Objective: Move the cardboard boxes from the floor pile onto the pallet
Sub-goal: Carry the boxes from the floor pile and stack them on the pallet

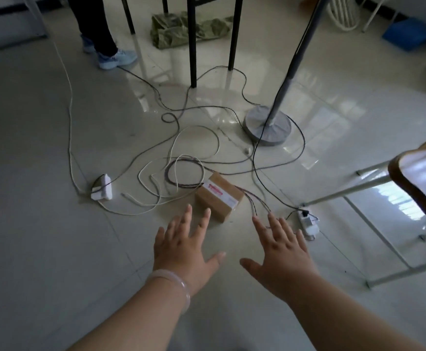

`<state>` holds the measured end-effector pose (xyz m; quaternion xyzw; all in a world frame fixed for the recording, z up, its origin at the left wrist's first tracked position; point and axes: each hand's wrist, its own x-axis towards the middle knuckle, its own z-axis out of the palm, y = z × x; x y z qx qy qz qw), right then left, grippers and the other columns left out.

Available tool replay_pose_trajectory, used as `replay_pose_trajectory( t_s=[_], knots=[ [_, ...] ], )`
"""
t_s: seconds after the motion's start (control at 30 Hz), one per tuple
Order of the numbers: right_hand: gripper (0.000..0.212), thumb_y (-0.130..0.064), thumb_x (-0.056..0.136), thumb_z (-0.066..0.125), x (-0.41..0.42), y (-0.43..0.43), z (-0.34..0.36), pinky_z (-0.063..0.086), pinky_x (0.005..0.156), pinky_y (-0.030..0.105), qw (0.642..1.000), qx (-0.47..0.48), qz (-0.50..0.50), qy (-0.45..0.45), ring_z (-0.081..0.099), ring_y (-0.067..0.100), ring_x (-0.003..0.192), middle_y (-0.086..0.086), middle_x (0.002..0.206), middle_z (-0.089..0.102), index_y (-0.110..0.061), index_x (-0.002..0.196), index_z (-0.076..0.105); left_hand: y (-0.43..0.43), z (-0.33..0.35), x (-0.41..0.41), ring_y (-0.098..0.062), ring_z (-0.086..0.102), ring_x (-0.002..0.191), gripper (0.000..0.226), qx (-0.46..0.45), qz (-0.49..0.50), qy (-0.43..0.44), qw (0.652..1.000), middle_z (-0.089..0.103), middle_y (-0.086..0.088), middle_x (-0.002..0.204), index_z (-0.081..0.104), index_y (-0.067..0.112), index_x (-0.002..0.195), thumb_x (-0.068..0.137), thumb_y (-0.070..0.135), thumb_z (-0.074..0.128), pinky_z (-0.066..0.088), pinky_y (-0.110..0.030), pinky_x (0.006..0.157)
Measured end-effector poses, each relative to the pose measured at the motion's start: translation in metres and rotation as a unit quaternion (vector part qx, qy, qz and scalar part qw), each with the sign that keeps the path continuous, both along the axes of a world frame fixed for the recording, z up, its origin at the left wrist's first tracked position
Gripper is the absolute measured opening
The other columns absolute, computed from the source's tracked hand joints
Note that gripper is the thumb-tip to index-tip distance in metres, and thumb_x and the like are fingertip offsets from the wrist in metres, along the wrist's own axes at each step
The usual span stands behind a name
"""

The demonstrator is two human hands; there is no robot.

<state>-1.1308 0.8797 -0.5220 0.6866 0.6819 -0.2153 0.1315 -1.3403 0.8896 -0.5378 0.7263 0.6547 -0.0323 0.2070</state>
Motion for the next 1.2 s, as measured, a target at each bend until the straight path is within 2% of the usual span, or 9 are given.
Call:
replay_pose_trajectory(
  t_s=[0.1,0.23,0.4,0.57,0.8,0.9,1.03,1.1,1.2],
  knots=[
    [0.091,-0.075,0.089,0.033,0.026,0.034,-0.012,-0.017,0.119,0.047,1.0,-0.023,0.02,-0.001,-0.032,0.019,0.144,-0.003,0.157,-0.032,-0.042,0.145,-0.032,0.028,-0.01,0.023,-0.02,-0.005,0.15,0.092,0.001,0.028,0.008,1.0,-0.023,0.005,0.161,-0.029,0.047,0.143,0.083,0.081,0.031,0.005,-0.046,0.12],
    [0.089,-0.069,0.093,0.035,0.049,0.088,-0.036,-0.019,0.115,0.042,0.998,-0.034,0.058,-0.005,-0.03,0.018,0.145,-0.004,0.159,-0.031,-0.041,0.146,-0.031,0.06,-0.031,0.039,-0.018,-0.007,0.15,0.09,-0.025,0.071,-0.001,0.997,-0.022,0.005,0.162,-0.042,0.051,0.127,0.083,0.08,0.031,0.002,-0.045,0.119],
    [0.092,-0.062,0.095,0.039,0.066,0.159,-0.095,-0.012,0.118,0.043,0.994,-0.081,0.071,-0.024,-0.027,0.019,0.146,0.0,0.16,-0.03,-0.037,0.143,-0.036,0.11,-0.08,0.051,-0.019,-0.006,0.15,0.089,-0.056,0.1,-0.003,0.993,-0.022,0.003,0.162,-0.04,0.049,0.128,0.085,0.078,0.032,0.002,-0.044,0.119],
    [0.092,-0.064,0.094,0.041,0.072,0.224,-0.194,-0.007,0.121,0.045,0.99,-0.09,0.108,-0.018,-0.019,0.024,0.15,0.002,0.163,-0.024,-0.039,0.149,-0.028,0.151,-0.168,0.061,-0.023,-0.004,0.149,0.088,-0.095,0.141,-0.027,0.985,-0.023,0.006,0.161,-0.028,0.05,0.143,0.086,0.077,0.034,0.008,-0.047,0.118],
    [0.091,-0.062,0.091,0.049,0.059,0.313,-0.335,-0.004,0.118,0.046,0.976,-0.071,0.206,0.009,-0.017,0.023,0.15,-0.002,0.163,-0.021,-0.051,0.148,-0.022,0.199,-0.32,0.077,-0.03,-0.007,0.148,0.087,-0.151,0.179,-0.09,0.968,-0.031,0.007,0.157,-0.02,0.055,0.144,0.087,0.073,0.043,0.017,-0.05,0.117],
    [0.096,-0.062,0.086,0.058,0.052,0.339,-0.388,0.016,0.119,0.053,0.977,-0.118,0.168,0.064,-0.006,0.028,0.151,-0.009,0.162,-0.023,-0.061,0.142,-0.02,0.217,-0.378,0.089,-0.034,-0.017,0.146,0.085,-0.199,0.203,-0.109,0.953,-0.048,0.012,0.142,-0.017,0.064,0.14,0.087,0.068,0.049,0.009,-0.054,0.118],
    [0.105,-0.054,0.08,0.07,0.053,0.345,-0.436,0.043,0.106,0.051,0.967,-0.178,0.115,0.144,0.025,0.034,0.143,-0.011,0.163,-0.009,-0.078,0.127,-0.021,0.228,-0.424,0.098,-0.036,-0.002,0.148,0.096,-0.203,0.24,-0.116,0.942,-0.066,0.004,0.126,-0.019,0.066,0.135,0.085,0.059,0.062,0.021,-0.045,0.118],
    [0.108,-0.051,0.076,0.074,0.055,0.343,-0.446,0.051,0.098,0.048,0.958,-0.166,0.088,0.217,0.036,0.028,0.135,-0.01,0.159,0.012,-0.081,0.127,-0.017,0.23,-0.433,0.096,-0.033,0.006,0.148,0.105,-0.18,0.261,-0.167,0.934,-0.061,0.004,0.134,-0.022,0.073,0.124,0.081,0.051,0.072,0.028,-0.04,0.117],
    [0.106,-0.05,0.077,0.073,0.055,0.339,-0.442,0.052,0.097,0.048,0.955,-0.16,0.071,0.238,0.04,0.021,0.129,-0.008,0.155,0.023,-0.083,0.124,-0.016,0.229,-0.427,0.094,-0.027,0.024,0.144,0.106,-0.193,0.311,-0.274,0.889,-0.018,0.001,0.155,-0.012,0.077,0.122,0.08,0.04,0.077,0.035,-0.042,0.113]
  ],
)
